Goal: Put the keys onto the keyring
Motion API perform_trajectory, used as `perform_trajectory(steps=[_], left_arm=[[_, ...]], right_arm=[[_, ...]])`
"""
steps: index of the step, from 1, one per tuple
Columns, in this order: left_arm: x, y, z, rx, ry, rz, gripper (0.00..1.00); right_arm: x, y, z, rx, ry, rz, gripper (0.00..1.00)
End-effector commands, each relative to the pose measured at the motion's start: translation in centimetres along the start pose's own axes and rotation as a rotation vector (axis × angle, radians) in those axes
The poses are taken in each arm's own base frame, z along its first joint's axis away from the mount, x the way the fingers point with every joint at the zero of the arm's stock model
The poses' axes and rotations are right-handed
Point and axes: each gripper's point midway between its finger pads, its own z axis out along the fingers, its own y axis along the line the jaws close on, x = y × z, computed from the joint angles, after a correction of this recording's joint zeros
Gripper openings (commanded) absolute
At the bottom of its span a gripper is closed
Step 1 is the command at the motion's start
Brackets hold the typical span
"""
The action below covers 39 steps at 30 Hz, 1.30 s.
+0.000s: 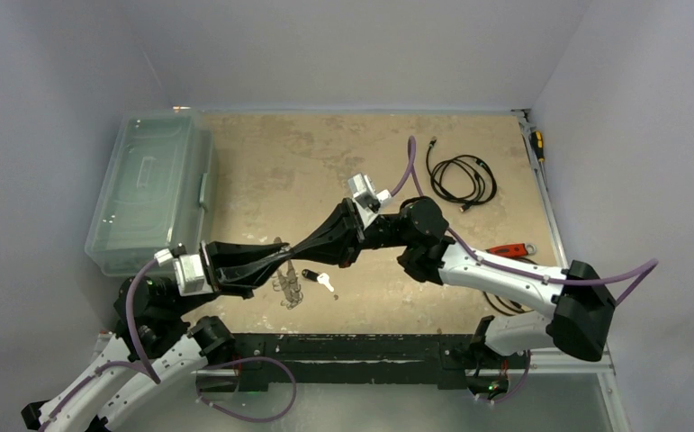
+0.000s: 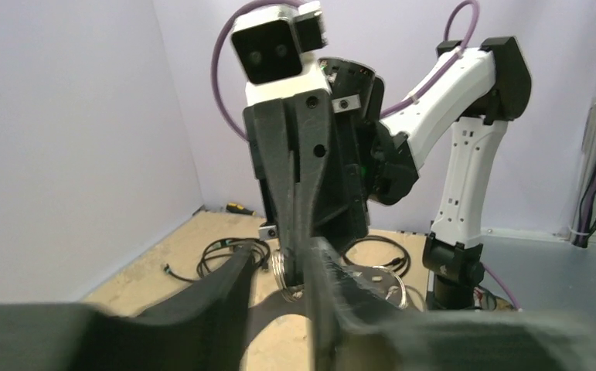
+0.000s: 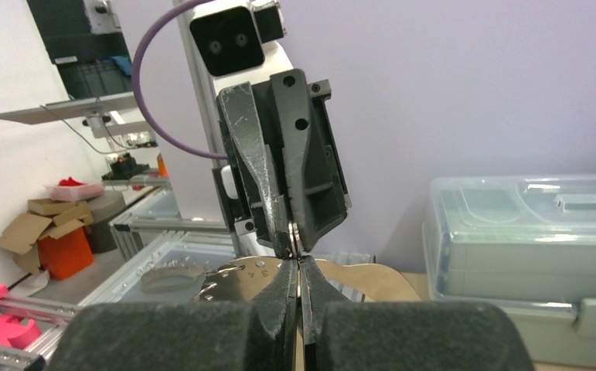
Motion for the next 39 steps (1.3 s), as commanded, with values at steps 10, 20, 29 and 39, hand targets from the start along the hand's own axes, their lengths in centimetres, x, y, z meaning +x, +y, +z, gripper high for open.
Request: perform_trajectory(steps=[10, 20, 29, 39], left_arm=[[-0.1, 1.4, -1.7, -0.107, 0.077, 0.017, 0.72], [0.4, 3.6, -3.1, -0.254, 0.116, 0.008, 0.71], [4.0, 3.3, -2.5, -0.206, 0.23, 0.021, 0.7], [7.3, 2.5, -1.1, -0.117, 0.339, -0.009, 0.67]], right_arm=[[1.7, -4.7, -4.6, 0.406, 0.237, -0.243, 0.0], [2.3, -6.0, -8.9, 0.601, 0.358, -0.482, 0.0], [3.6, -6.0, -11.5, 0.719, 0.512, -0.728, 0.0], [5.7, -5.2, -12.7, 0.775, 0.675, -0.954, 0.0]])
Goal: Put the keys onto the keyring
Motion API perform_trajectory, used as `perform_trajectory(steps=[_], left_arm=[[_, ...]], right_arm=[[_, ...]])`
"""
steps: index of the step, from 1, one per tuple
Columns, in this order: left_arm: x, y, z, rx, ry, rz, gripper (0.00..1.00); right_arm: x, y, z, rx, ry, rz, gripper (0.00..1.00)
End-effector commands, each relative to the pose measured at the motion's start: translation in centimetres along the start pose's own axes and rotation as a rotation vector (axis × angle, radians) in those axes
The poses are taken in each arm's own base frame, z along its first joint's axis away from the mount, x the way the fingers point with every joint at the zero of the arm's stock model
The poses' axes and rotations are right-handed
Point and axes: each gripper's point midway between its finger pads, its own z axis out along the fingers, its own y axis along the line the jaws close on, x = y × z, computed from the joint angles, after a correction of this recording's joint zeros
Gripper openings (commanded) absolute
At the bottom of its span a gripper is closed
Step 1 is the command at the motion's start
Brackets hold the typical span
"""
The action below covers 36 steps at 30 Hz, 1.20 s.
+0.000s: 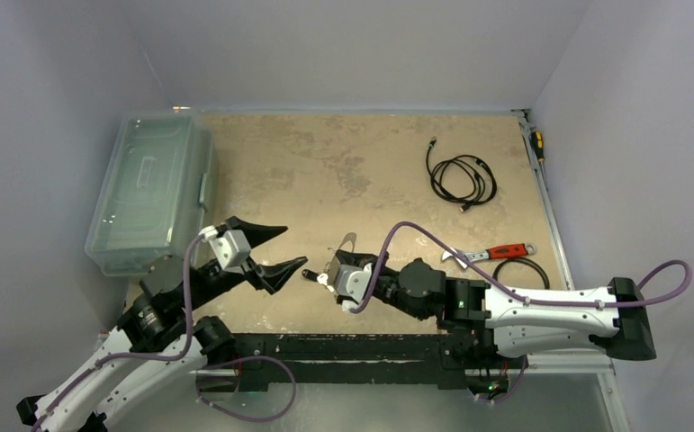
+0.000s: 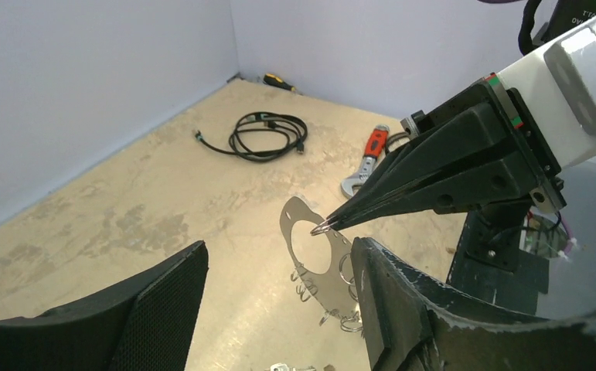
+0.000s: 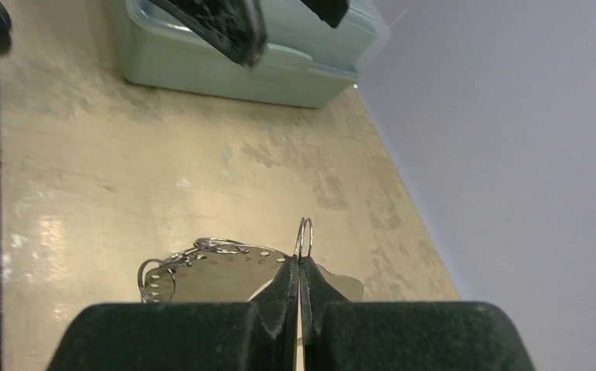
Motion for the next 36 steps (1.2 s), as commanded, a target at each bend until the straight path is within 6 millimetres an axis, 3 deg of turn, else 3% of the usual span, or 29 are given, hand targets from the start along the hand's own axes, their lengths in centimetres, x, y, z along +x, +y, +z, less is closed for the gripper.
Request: perform_trajectory(steps=[1, 7, 12, 15, 23, 30, 36], left_arm=[[0.5, -1.5, 0.5, 0.1, 0.007, 0.034, 0.66], [1.9, -2.9, 0.6, 0.21, -0.032, 0.169, 0.6], [3.2, -1.4, 1.6, 0.157, 0.055, 0.202, 0.55], [3.7, -1.6, 2.1, 0.174, 0.098, 0.186, 0.53], [3.6, -2.3, 3.4, 0.245, 0.108, 0.222, 0.42], [4.3, -2.7, 4.9, 0.284, 0.171, 0.171, 0.4], [4.7, -3.0, 4.5, 0.281, 0.167, 0.122, 0.45]], right_arm=[[0.3, -1.8, -0.5, 0.11, 0.029, -0.115, 0.0], [0.5, -1.2, -1.1, 0.082, 0.011, -0.186, 0.0], [0.4, -0.7, -1.5, 0.051, -0.023, -0.212, 0.0], [0.2, -0.5, -1.7, 0.043, -0.051, -0.2, 0.0], [-0.4, 0.4, -2.0, -0.005, -0.102, -0.169, 0.0], [-1.2, 0.6, -2.2, -0.011, -0.141, -0.067, 0.0], [-0.4, 0.8, -2.2, -0.025, -0.074, -0.01, 0.0]])
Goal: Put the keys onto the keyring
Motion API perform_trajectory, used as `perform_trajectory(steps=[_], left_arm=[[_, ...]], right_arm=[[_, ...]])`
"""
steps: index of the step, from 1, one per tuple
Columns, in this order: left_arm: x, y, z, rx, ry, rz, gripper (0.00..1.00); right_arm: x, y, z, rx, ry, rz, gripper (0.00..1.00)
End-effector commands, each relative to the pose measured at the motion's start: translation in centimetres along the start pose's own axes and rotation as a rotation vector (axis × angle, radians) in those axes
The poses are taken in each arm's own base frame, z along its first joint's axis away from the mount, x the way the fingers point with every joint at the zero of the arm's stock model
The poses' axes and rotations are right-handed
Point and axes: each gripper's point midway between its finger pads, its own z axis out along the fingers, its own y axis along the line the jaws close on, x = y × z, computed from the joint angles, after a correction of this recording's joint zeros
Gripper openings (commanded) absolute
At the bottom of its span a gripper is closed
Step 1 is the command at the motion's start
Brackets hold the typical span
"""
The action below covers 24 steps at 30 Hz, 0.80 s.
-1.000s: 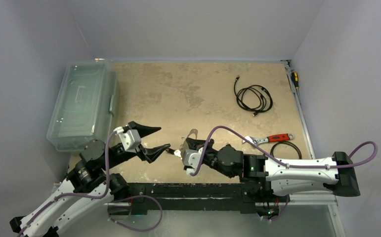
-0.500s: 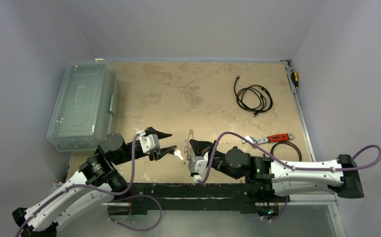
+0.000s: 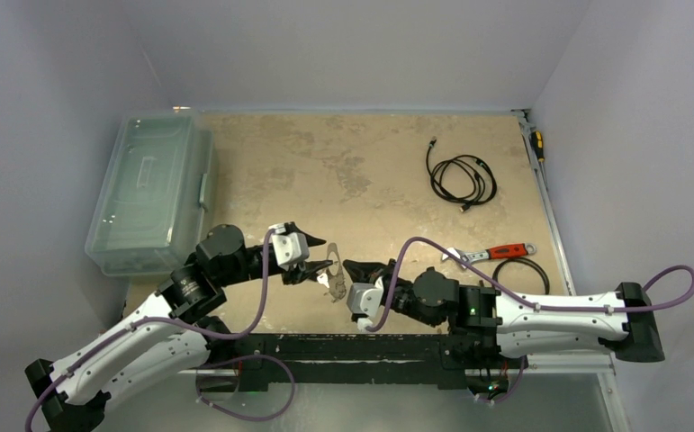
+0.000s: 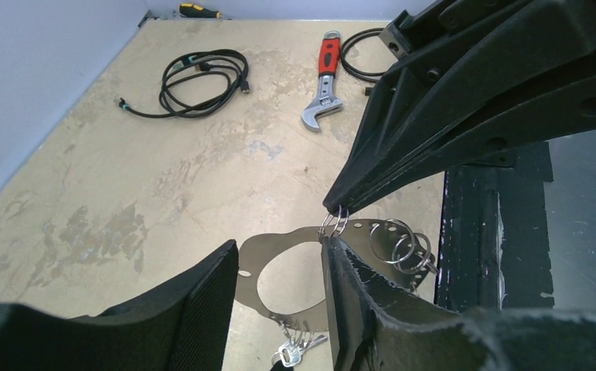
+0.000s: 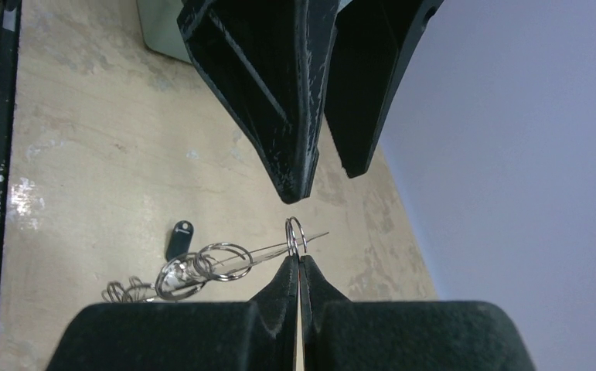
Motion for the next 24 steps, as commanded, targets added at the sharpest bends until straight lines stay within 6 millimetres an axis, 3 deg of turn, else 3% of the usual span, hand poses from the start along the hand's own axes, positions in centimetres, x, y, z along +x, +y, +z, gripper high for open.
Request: perform_trajectory(steps=[1, 7, 19, 24], left_arm=[[-1.7, -0.3, -0.6, 0.008, -0.061, -0.01, 0.46], [-1.4, -0.6, -0.7, 0.028, -0.041, 0.023, 0.4], [0.6, -2.2, 1.2, 0.126, 0.005, -0.012, 0.36], [0.9, -2.3, 1.7, 0.134, 0.016, -0.021, 0.28]], right_arm=[[-1.3, -1.0, -0.2, 0.022, -0.006, 0.092, 0.0], [0.3, -1.0, 0.0, 0.006, 0.128, 0.058, 0.0], [-1.1, -1.0, 0.5, -0.056, 0.126, 0.019, 0.0], [-1.5, -0.9, 0.7, -0.072, 0.123, 0.012, 0.0]])
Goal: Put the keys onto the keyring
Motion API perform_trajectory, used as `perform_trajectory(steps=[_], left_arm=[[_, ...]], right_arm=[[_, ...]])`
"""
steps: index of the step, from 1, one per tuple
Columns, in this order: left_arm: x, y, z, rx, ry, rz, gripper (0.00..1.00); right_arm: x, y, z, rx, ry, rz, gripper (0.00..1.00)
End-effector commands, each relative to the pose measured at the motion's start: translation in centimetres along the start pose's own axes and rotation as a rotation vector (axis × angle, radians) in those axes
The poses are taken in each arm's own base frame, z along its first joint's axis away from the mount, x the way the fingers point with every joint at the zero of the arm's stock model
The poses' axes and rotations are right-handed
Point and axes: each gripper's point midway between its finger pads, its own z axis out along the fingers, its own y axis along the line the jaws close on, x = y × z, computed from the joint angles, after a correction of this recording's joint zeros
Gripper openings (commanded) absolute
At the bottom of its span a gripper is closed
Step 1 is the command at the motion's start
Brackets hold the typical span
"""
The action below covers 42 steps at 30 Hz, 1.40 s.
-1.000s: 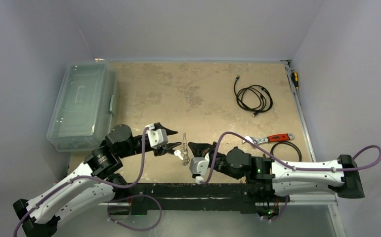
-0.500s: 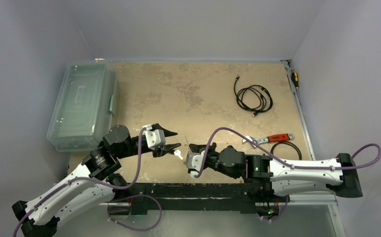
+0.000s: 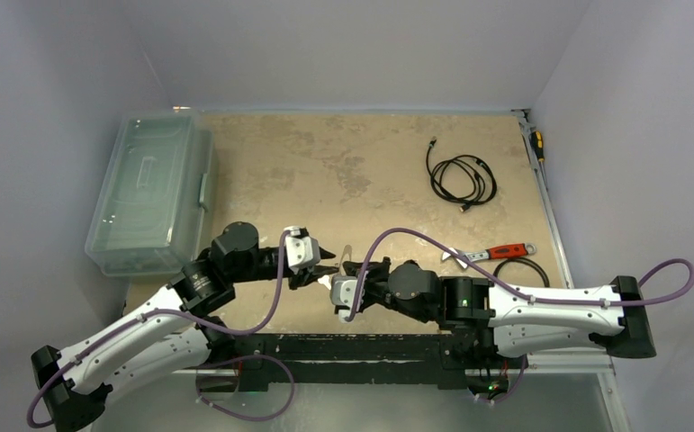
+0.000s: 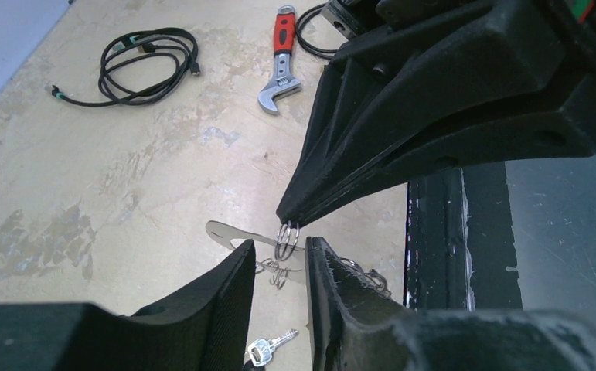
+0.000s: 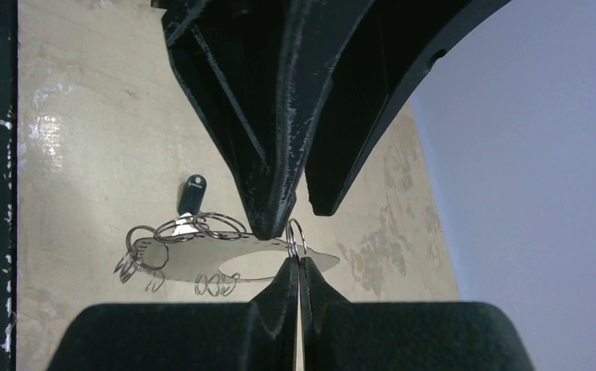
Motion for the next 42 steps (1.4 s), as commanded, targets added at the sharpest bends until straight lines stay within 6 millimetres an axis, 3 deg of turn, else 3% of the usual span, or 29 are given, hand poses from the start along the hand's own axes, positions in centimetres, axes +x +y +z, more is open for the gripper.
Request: perform_trajectory(steps=[1, 16, 22, 38, 42], left_arm=[[-0.7, -0.3, 0.5, 0.025, -0.03, 0.012, 0.26], [0.2, -0.4, 0.9, 0.031, -0.007, -0.003, 0.14], [0.4, -0.4, 1.0, 0.035, -0.003, -0.004, 0.0], [-0.8, 0.2, -0.5, -0.039, -0.057, 0.021, 0.0], [-1.3, 0.6, -1.1, -0.076, -0.088, 0.028, 0.0]], right_arm=[[-2.7, -1.4, -0.3, 0.011, -0.066, 0.011, 0.0], [-3.5, -1.5, -0.6, -0.007, -0.092, 0.008, 0.0], [-4.0, -1.5, -0.7, -0.013, -0.111, 0.01, 0.0], [-5.4, -1.5, -0.9, -0.008, -0.191, 0.034, 0.0], [-5.2, -2.1, -1.3, 0.028, -0.197, 0.069, 0.24]])
